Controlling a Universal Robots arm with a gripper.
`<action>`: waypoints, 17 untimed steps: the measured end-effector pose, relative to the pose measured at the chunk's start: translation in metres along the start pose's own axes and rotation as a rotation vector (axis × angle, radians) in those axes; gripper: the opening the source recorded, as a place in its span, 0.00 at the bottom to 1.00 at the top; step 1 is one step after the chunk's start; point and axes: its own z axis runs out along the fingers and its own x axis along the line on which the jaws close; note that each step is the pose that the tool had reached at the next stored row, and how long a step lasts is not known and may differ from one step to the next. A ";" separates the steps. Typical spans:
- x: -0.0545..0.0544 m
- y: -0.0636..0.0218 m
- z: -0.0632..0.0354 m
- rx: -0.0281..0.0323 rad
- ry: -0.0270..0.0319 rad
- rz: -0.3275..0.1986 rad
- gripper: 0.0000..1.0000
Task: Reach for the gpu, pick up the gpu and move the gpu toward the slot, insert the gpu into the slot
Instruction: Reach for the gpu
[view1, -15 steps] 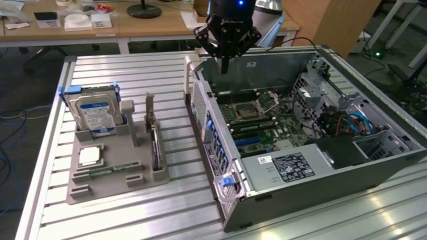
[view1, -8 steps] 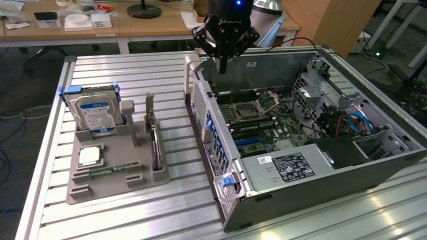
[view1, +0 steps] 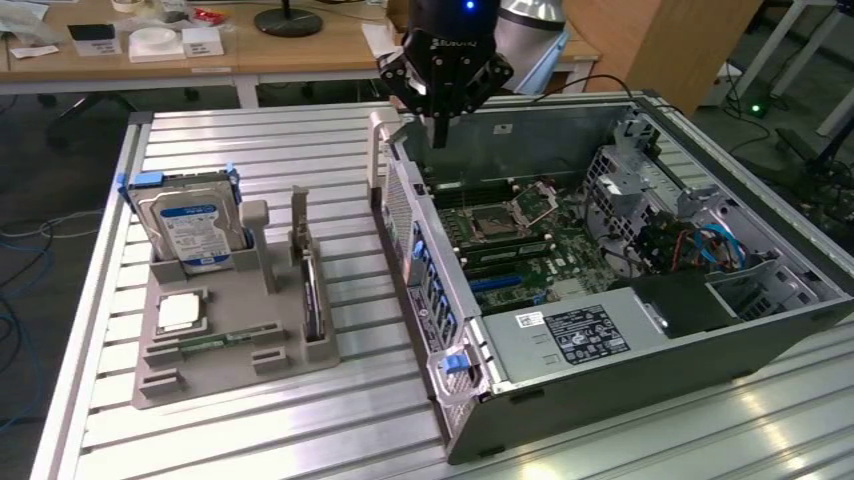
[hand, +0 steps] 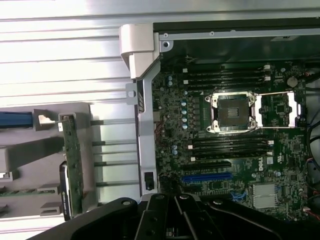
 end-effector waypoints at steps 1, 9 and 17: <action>0.001 -0.0001 0.0000 0.0001 0.0000 0.000 0.11; 0.011 -0.0008 -0.0003 0.0000 0.0000 0.000 0.11; 0.023 -0.0017 -0.0006 0.0000 -0.0001 0.000 0.11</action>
